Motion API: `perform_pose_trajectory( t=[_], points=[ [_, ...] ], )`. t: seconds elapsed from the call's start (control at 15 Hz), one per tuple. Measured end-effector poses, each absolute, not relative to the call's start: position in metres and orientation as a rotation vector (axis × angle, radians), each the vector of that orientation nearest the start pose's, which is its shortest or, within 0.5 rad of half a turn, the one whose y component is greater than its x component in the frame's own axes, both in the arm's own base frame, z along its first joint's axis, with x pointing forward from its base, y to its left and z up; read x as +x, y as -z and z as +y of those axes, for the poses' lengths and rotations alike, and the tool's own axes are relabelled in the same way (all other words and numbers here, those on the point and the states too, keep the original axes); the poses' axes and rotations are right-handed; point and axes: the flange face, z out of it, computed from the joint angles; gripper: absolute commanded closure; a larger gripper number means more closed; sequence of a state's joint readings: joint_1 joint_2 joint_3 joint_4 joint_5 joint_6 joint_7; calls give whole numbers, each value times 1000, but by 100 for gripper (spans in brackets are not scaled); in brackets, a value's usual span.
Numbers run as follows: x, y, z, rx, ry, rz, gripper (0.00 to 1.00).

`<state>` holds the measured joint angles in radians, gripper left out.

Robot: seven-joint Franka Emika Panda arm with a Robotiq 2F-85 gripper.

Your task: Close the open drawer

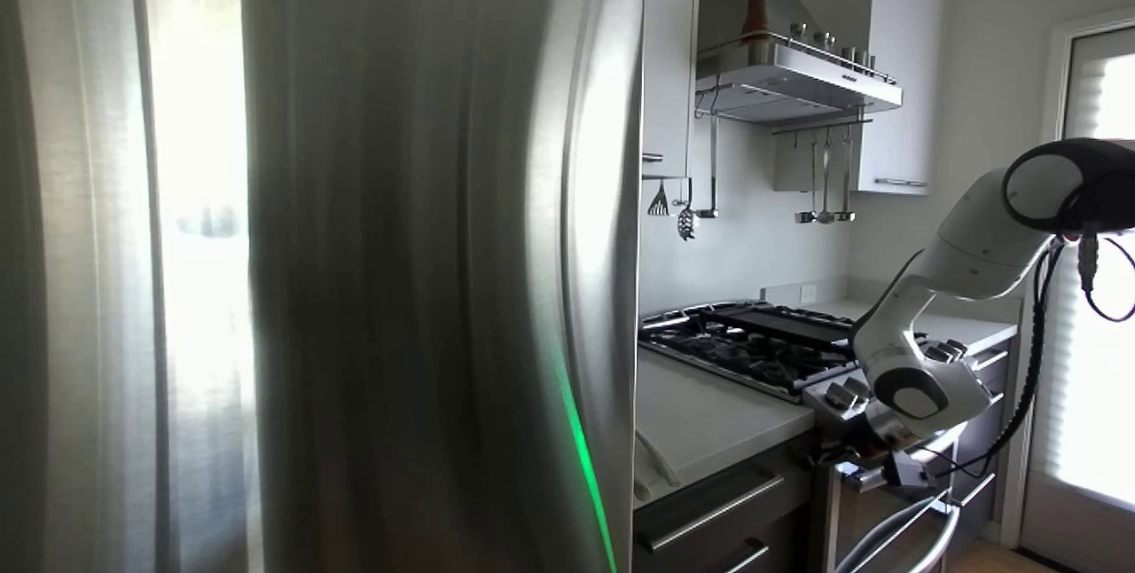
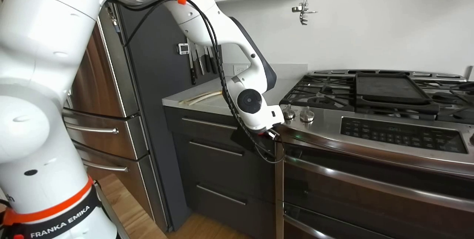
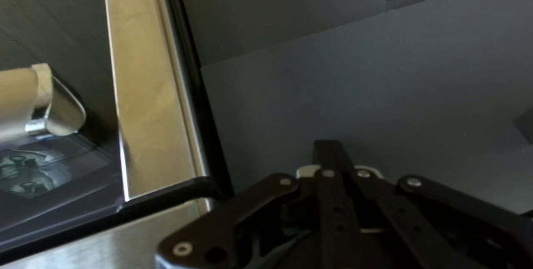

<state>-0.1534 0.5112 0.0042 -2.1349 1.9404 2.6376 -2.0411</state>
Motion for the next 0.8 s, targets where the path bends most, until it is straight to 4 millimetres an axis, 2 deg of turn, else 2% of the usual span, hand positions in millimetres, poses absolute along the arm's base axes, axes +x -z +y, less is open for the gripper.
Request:
perform_pose_trajectory(
  t=[0.47, 0.8],
  points=[
    [533, -134, -103, -2515, 1062, -75, 100],
    [536, -129, -95, -2508, 1080, -23, 100]
  ],
)
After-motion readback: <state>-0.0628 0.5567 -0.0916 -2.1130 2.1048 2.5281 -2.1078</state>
